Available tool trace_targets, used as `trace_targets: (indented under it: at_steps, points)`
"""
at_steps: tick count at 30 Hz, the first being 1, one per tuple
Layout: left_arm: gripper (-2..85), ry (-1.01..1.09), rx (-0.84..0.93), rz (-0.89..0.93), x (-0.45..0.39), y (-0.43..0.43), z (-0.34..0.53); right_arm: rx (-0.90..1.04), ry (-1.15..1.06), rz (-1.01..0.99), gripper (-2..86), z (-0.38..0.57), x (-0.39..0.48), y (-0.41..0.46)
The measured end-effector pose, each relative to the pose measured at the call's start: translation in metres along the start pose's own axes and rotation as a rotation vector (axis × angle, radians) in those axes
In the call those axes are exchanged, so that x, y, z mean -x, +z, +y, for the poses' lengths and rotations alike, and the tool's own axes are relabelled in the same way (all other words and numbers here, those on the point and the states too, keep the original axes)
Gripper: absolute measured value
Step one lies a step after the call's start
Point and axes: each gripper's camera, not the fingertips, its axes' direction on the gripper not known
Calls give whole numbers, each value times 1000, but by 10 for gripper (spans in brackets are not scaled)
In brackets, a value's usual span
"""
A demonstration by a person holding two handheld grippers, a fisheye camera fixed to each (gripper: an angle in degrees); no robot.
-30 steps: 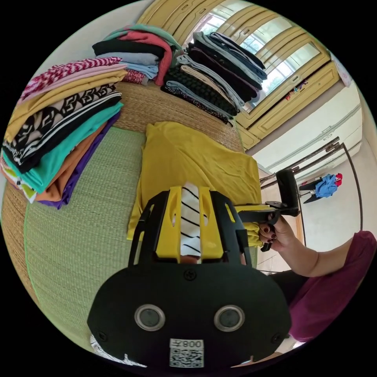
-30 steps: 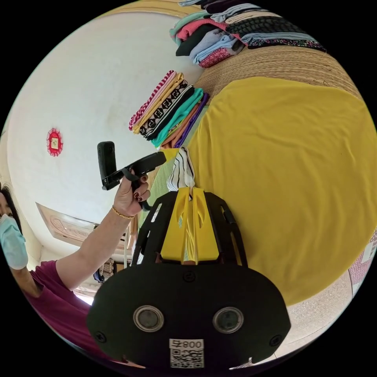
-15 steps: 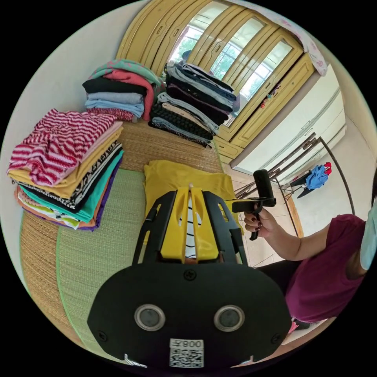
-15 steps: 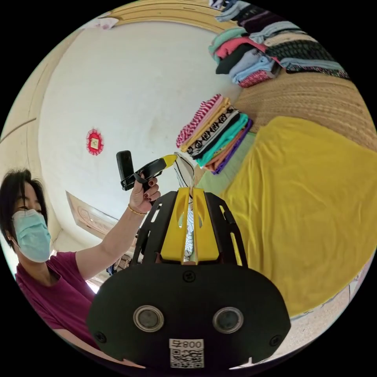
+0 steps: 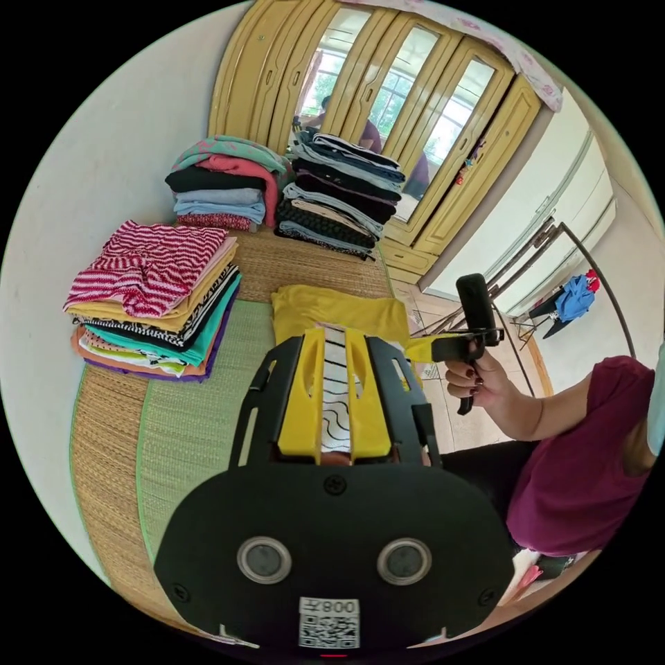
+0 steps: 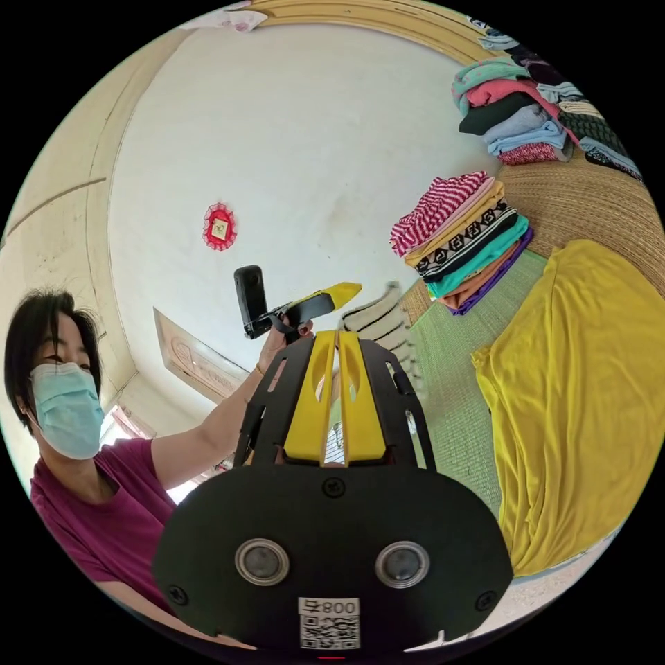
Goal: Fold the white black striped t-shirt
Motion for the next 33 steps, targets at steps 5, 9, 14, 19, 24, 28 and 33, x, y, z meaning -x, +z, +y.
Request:
trace_targets:
  at_steps: [5,9,14,19,24,28,33]
  points:
    - [79,25,-60,155,-17,-16,35,-37,1,-4,5,-8,7,0]
    - [81,63,21,77,-36,-10,36,-32,-15,10,6,-17,16,2]
    - [62,83,-5,18,-46,-30,24,-42,-28,35,6,-25,22,-3]
    - [29,105,10,-5,-54,-45,20,-29,-56,25,10,-36,27,-3]
    - [11,106,-7,30,-55,-77,28,-61,-97,65,28,-36,13,-32]
    - [8,126,4,26,-55,-98,35,-53,-84,47,101,-21,-29,-38]
    - [6,115,43,43,-48,-118,56,1,-108,-73,129,-29,-54,-12]
